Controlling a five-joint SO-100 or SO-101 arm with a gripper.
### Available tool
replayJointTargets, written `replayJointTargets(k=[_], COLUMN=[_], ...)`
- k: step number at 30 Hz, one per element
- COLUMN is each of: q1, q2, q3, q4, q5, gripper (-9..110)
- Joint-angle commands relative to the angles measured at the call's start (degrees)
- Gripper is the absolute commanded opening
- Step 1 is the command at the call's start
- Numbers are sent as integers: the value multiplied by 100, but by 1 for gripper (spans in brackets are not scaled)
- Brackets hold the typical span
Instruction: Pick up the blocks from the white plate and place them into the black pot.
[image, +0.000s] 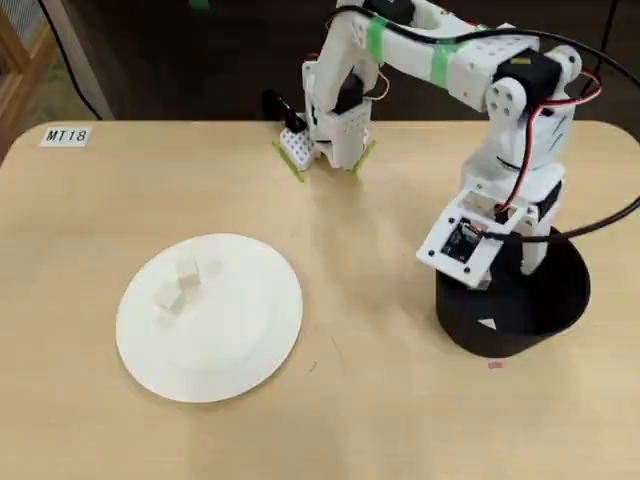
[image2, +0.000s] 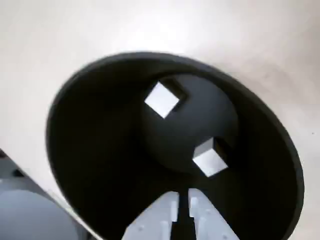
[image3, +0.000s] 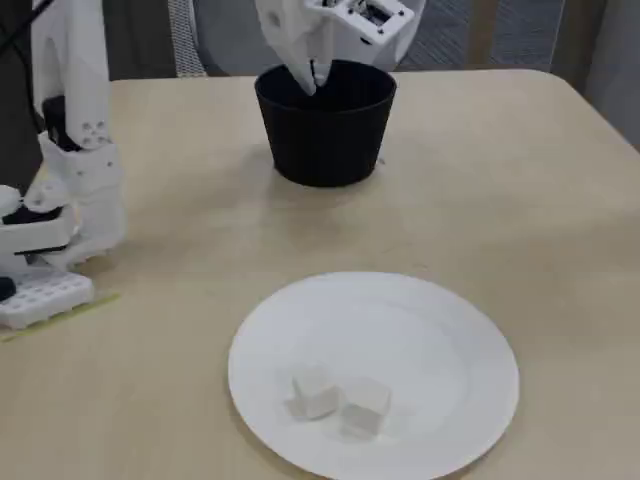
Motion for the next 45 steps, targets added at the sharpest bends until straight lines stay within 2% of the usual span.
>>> replayJointTargets(k=[1, 8, 14, 17, 22, 28, 34, 45], q1=[308, 1459, 3393, 4254, 5379, 5774, 6073, 7392], q2=[642, 1239, 1538, 1775, 1740, 1758, 1635, 659], q3=[-316, -264, 53, 536, 940, 1811, 2057, 2109], q4=[-387, -2039, -1978, -1846, -483, 272, 334, 1002], q5=[246, 1266, 1890, 1881, 571, -1310, -2118, -3366], gripper=[-2, -2, -2, -2, -2, -2, -2, -2])
